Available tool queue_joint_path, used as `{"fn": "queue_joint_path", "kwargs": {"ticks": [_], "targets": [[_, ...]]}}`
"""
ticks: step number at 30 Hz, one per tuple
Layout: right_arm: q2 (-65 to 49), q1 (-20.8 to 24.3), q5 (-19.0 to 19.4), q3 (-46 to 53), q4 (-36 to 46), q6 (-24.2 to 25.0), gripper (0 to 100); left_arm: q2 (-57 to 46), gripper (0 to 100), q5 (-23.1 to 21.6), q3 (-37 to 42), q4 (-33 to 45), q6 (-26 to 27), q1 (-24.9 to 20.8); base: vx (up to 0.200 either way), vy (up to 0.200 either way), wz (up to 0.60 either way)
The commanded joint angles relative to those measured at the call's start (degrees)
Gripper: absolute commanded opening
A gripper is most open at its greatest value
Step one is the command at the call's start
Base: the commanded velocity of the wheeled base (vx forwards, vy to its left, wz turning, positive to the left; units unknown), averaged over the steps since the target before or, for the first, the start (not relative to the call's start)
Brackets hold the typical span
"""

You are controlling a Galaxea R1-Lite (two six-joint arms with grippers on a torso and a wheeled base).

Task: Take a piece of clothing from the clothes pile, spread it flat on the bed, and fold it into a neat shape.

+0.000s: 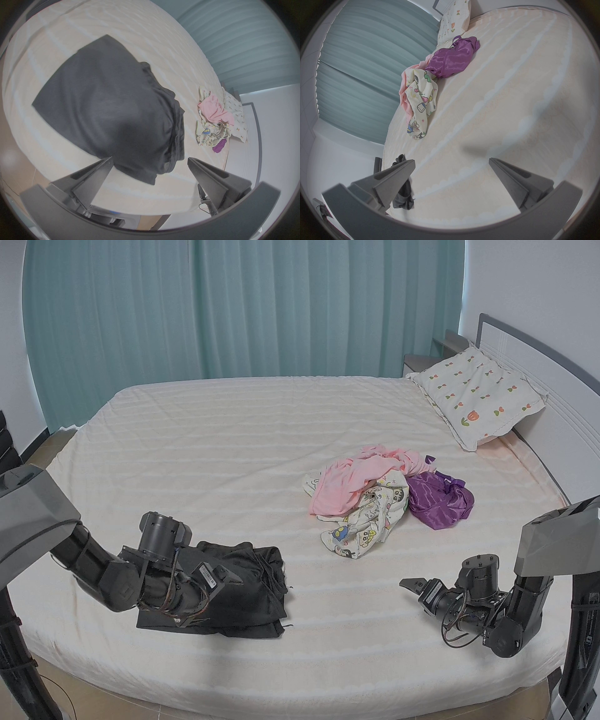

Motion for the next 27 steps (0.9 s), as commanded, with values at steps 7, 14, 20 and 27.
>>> {"fn": "queue_joint_path", "kwargs": {"ticks": [7,14,20,27], "targets": [[0.03,-0.31,0.11,0.23,-0.01,0.04,100,-3.97,100,0.88,7.95,-3.75,-3.93,1.11,0.000,0.000,0.00],[0.74,-0.14,0.02,0.23,-0.01,-0.05,100,-4.49,100,0.53,8.65,-3.93,-5.08,1.55,0.000,0.000,0.00],[0.82,-0.23,0.02,0.32,-0.01,-0.05,100,-4.58,100,-1.58,9.62,-5.33,-5.08,2.43,0.000,0.133,0.00],[0.74,-0.14,0.02,0.32,-0.01,-0.05,100,-4.32,100,-4.48,9.35,-6.30,-5.08,5.77,0.000,0.200,0.00]]}}
